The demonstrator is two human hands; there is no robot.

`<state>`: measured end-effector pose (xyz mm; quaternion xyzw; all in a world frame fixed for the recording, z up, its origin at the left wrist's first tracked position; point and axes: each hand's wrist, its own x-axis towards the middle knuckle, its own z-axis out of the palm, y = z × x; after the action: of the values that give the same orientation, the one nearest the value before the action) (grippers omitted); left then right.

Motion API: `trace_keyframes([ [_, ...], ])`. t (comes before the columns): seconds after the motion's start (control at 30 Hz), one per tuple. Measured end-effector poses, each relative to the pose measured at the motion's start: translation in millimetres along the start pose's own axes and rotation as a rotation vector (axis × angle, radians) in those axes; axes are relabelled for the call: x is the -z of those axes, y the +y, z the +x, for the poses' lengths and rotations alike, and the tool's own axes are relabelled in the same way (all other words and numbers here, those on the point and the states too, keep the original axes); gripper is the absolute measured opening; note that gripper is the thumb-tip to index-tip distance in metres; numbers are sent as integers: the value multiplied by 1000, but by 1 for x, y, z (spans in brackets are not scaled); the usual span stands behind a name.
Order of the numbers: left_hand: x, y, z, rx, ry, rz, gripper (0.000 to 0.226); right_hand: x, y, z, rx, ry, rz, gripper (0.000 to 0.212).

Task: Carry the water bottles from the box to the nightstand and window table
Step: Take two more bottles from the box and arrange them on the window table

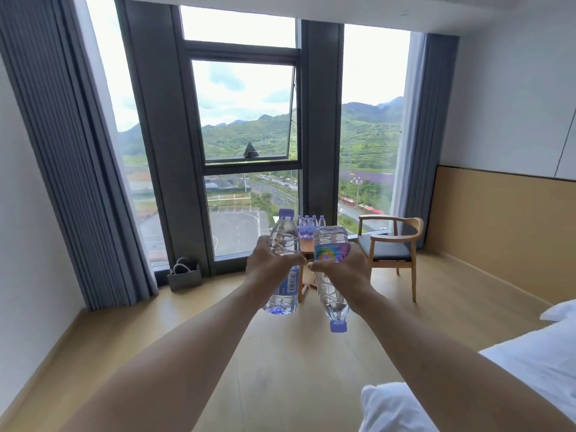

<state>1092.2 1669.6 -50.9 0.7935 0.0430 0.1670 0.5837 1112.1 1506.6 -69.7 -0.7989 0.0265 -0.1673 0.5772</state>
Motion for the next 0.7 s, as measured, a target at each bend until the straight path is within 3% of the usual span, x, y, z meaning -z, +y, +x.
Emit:
trace_keyframes([
  [0.3,-62,-67,196,-18,-52,15,65,-78,54,174,-6,48,-18,79],
  [0.7,-126,-118,487,-25,-115,20,54,-189,89,422,-89,122,-45,71],
])
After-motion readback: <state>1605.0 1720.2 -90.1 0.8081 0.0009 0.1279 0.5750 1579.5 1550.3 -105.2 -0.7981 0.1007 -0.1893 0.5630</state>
